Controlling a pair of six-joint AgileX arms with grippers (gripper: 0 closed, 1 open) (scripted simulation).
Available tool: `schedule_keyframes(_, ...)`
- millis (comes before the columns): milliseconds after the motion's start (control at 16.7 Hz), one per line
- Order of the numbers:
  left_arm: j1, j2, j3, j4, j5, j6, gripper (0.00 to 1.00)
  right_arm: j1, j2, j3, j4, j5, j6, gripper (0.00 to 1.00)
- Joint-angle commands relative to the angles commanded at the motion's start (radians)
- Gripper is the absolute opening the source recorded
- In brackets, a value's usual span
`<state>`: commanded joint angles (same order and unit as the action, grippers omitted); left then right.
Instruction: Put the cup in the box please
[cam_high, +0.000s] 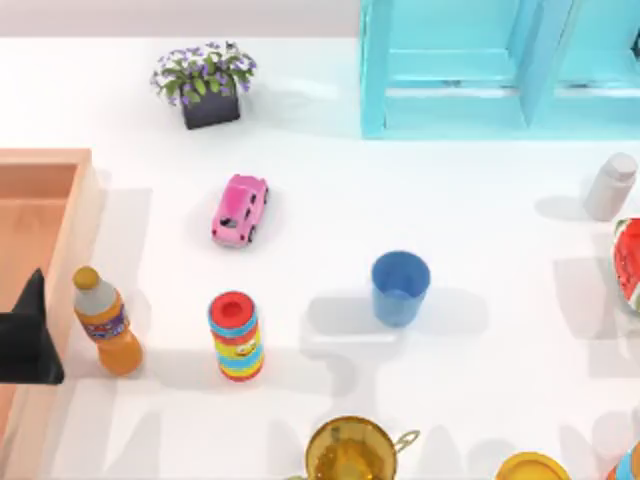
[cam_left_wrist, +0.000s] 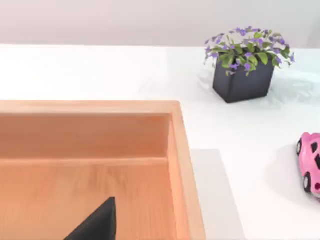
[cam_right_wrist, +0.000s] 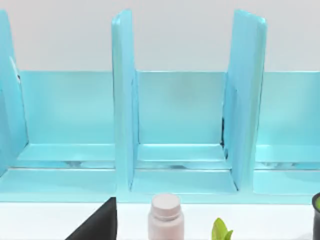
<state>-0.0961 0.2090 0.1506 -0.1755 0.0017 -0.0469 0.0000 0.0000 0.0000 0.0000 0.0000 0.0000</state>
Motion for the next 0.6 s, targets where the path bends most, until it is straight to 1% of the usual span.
schedule_keyframes(120,-0.059,0.144,0.117,-0.1,0.001,-0.035,1.0,0.0,0.0,0.0,0.0,0.0,0.0,1.0)
schedule_keyframes(300,-0.162,0.401,0.358,-0.261,0.001,-0.109,1.0,0.0,0.0,0.0,0.0,0.0,0.0,1.0)
schedule_keyframes(600,-0.352,0.862,0.887,-0.537,-0.002,-0.273,1.0,0.0,0.0,0.0,0.0,0.0,0.0,1.0)
